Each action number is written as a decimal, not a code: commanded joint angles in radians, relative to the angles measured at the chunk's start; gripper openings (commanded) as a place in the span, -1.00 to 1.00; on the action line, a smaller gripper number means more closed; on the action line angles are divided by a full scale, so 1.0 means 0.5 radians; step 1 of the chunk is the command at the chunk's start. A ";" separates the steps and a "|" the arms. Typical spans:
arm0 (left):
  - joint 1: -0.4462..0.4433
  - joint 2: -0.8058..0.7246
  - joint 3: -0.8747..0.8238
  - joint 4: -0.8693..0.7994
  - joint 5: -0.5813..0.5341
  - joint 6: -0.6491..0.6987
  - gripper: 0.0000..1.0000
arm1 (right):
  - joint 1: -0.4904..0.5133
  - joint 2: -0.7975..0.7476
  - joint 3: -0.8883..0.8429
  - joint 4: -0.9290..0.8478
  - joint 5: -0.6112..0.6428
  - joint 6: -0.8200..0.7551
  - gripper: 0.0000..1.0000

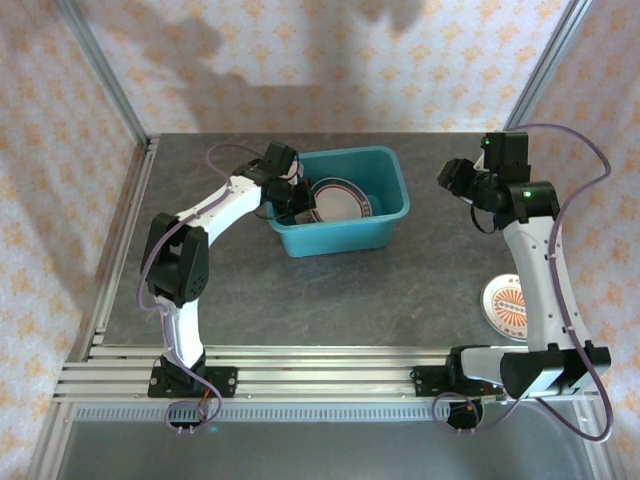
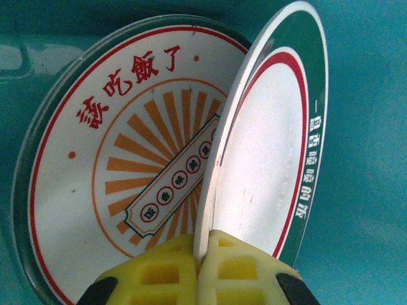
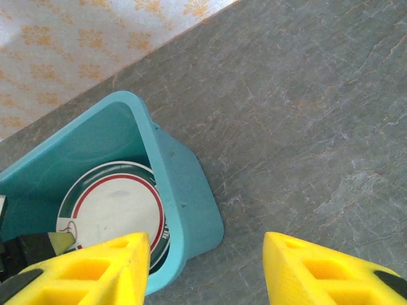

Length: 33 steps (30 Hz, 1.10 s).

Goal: Place the plates into the plastic bin on the countertop

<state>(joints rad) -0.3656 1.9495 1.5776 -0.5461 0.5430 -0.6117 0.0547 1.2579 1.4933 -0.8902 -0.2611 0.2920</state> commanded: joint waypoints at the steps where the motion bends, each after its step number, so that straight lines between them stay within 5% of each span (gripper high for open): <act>1: 0.021 0.062 0.106 -0.201 -0.098 0.108 -1.00 | 0.010 0.027 -0.036 0.063 0.022 0.005 -0.01; 13: -0.007 0.190 0.243 -0.451 -0.245 0.212 -0.92 | 0.010 0.067 -0.086 0.138 0.016 0.023 0.01; 27: -0.032 0.179 0.282 -0.496 -0.257 0.244 -0.36 | 0.009 0.056 -0.131 0.143 0.028 0.021 0.03; 33: -0.088 -0.018 0.287 -0.411 -0.482 0.251 -0.04 | 0.010 0.016 -0.106 0.102 0.066 0.002 0.05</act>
<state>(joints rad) -0.3996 2.0171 1.6947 -0.7345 0.4015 -0.4957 0.0547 1.2934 1.4319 -0.8322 -0.2596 0.2955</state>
